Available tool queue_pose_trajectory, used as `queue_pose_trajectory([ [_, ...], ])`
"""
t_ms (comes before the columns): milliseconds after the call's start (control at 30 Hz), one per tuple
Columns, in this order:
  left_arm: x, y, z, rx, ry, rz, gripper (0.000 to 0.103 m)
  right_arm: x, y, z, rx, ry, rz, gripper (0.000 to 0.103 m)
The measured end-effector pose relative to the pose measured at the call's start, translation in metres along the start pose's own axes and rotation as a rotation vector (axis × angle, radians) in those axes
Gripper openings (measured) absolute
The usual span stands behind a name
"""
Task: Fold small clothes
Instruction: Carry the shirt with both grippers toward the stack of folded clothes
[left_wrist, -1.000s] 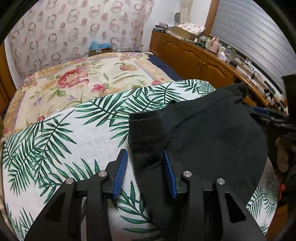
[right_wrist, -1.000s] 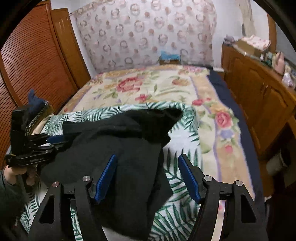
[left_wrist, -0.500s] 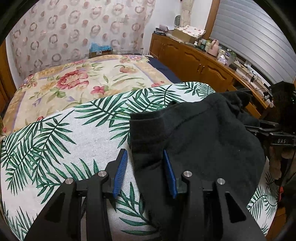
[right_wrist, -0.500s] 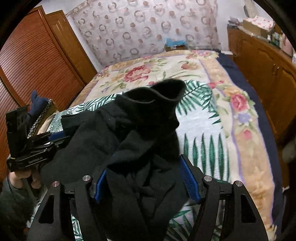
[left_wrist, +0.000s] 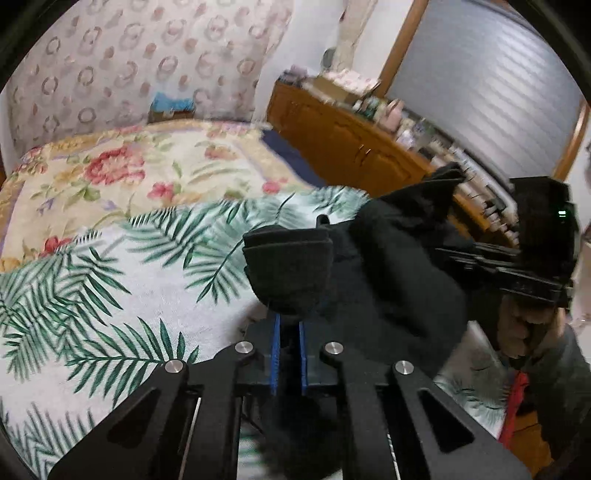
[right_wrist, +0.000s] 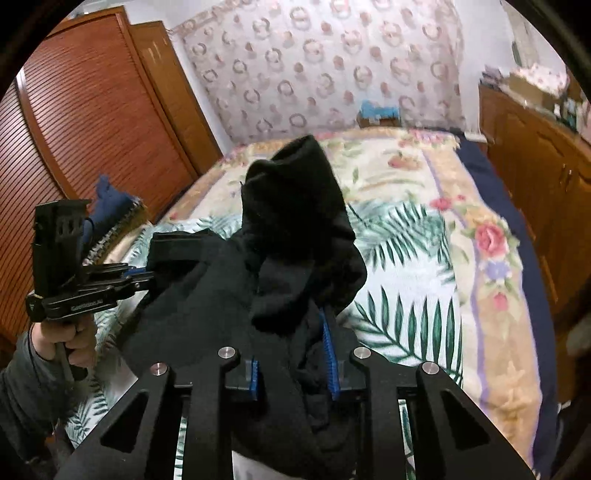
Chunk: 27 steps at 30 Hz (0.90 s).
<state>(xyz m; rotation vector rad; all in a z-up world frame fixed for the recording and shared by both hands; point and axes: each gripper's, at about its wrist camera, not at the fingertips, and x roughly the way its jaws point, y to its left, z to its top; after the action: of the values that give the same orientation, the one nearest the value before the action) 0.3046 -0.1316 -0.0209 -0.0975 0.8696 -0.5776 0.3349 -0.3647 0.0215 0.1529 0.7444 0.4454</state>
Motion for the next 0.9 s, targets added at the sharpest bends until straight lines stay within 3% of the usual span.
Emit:
queue_pose_trajectory([
  [267, -0.089, -0.001, -0.007, -0.003, -0.150, 0.029, 0.008, -0.024, 0.057, 0.030, -0.142, -0.104, 0.062, 0.025],
  [467, -0.177, 0.032, -0.018, -0.051, -0.290, 0.138, 0.008, -0.010, 0.118, 0.068, -0.269, -0.160, 0.175, 0.025],
  [700, -0.267, 0.086, -0.043, -0.149, -0.422, 0.345, 0.008, 0.053, 0.211, 0.127, -0.390, -0.182, 0.330, 0.025],
  [900, -0.297, 0.135, -0.071, -0.262, -0.462, 0.421, 0.008, 0.123, 0.283, 0.169, -0.502, -0.144, 0.418, 0.025],
])
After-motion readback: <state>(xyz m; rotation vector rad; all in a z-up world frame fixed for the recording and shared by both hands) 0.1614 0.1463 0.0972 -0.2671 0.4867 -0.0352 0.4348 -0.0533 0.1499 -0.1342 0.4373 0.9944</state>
